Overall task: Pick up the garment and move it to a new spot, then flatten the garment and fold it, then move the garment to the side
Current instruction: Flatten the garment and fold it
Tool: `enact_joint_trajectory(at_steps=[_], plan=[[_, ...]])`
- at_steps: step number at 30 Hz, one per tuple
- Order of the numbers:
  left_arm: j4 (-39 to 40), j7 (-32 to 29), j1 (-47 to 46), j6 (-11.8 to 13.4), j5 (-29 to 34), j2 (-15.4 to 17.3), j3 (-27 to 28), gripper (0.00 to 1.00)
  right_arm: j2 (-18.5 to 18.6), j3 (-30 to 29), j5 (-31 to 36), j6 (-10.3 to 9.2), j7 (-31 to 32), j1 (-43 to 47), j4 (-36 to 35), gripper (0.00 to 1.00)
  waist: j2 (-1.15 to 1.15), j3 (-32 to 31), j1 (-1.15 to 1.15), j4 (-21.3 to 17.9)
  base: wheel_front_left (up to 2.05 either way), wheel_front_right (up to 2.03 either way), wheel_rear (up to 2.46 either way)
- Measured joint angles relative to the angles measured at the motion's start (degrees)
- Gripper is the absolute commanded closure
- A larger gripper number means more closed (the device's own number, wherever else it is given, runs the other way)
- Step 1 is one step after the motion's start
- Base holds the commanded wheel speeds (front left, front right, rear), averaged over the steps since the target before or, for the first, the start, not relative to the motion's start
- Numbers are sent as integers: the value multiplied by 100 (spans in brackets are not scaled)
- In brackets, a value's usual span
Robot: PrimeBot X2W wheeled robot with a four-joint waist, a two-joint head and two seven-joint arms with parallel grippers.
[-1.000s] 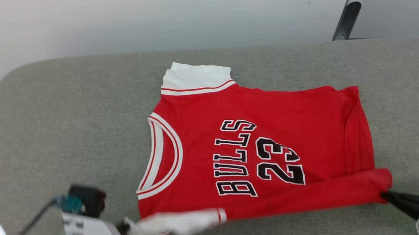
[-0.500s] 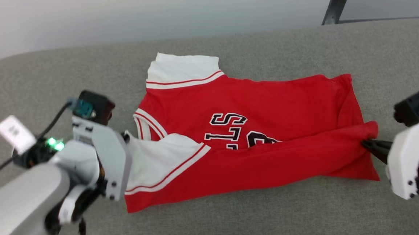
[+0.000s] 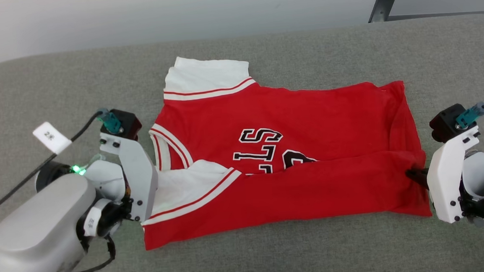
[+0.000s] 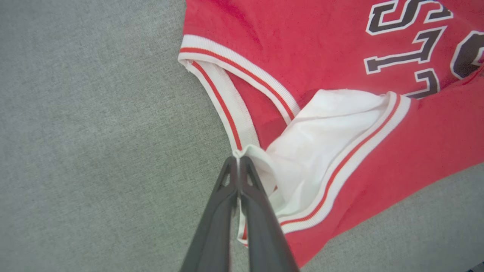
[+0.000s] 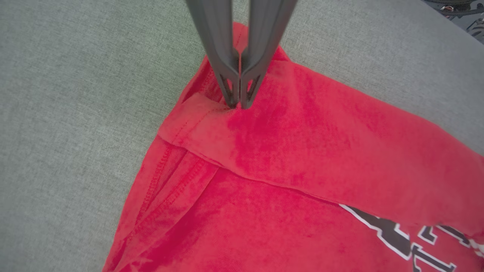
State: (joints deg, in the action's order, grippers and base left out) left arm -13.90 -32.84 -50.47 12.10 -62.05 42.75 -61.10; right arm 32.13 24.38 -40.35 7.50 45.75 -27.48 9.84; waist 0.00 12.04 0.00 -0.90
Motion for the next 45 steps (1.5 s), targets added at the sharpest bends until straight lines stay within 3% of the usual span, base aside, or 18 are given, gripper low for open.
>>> enact_joint_trajectory(at_steps=[8,9,10,11,12,13,14,23,33,45], plan=[[-550,-271,4,-209,-319,-283,-14,97,-26,162,-135,0,73,-180,281,100,0,-100,0,23,0,0,0],[-601,-270,3,-227,-341,-310,-5,89,-32,190,-135,0,73,-201,308,100,0,-114,0,24,0,0,0],[-661,-270,-1,-254,-357,-341,0,71,-36,211,-135,0,65,-227,332,95,0,-128,0,24,0,0,0],[-711,-268,-3,-259,-359,-368,2,56,-35,237,-133,0,55,-257,348,70,0,-142,0,23,0,0,0],[-758,-270,-6,-271,-365,-387,5,50,-31,279,-129,0,31,-277,350,53,0,-159,0,22,0,0,0],[-793,-290,-8,-279,-394,-404,9,22,-31,322,-133,0,12,-282,355,18,0,-180,0,20,0,0,0],[-810,-267,-12,-303,-394,-413,14,0,-31,350,-141,1,-11,-282,357,0,0,-202,0,18,0,0,0],[-720,269,37,-243,-350,-315,189,0,166,435,-147,0,-646,-255,96,0,0,-489,0,-9,0,0,0],[-498,1798,688,-209,-222,-278,485,0,378,342,325,1,-2571,391,-275,0,0,-1009,0,-12,0,0,0],[-390,3299,1213,-320,-88,-457,757,0,233,-366,1255,2,-4397,1131,-252,0,0,-1558,0,54,0,0,0]])
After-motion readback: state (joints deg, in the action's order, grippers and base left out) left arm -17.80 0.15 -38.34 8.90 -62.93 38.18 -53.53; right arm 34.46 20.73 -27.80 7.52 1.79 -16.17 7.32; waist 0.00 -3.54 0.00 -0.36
